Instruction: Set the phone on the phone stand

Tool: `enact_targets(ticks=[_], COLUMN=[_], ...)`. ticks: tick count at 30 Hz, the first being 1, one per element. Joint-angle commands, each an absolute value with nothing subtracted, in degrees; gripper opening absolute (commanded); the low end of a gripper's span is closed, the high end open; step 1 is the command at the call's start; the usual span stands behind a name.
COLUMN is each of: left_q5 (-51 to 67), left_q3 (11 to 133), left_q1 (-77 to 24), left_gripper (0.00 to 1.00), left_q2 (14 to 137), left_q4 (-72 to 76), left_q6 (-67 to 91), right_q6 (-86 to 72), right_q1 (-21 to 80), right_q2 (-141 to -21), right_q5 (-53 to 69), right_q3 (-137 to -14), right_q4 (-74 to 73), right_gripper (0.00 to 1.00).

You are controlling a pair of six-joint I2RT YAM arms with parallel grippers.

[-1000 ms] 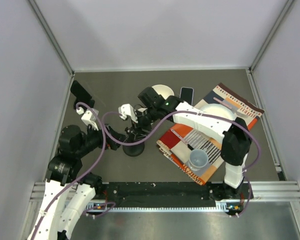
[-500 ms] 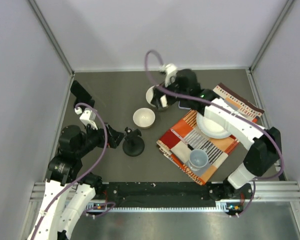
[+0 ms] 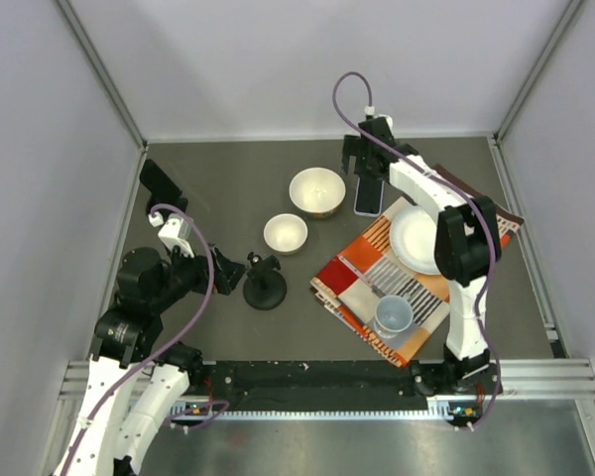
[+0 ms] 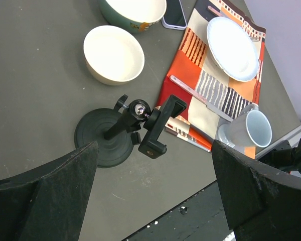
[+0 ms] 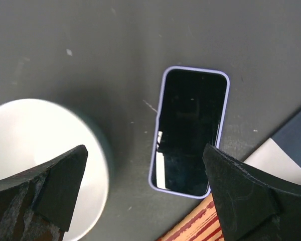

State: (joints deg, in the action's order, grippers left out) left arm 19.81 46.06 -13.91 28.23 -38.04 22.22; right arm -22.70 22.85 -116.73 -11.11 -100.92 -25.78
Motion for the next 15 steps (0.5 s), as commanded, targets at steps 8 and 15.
enact_targets(ticks=[8, 15], left_q5=[19.6, 19.9], left_q3=[48.4, 48.5], left_q1=[-13.8, -13.8], left_gripper=[0.99, 0.98], left_q2=[28.0, 28.2], left_q4=[-37.1, -36.9], left_q6=[21.1, 21.2], right_q6=[-21.5, -21.4], right_q1=[20.3, 19.2], right_q2=[-125.1, -128.6], right_q5=[-13.1, -11.3], right_q3=[-107.3, -107.4], right_q4=[-31.7, -32.5], right_gripper=[0.99, 0.99])
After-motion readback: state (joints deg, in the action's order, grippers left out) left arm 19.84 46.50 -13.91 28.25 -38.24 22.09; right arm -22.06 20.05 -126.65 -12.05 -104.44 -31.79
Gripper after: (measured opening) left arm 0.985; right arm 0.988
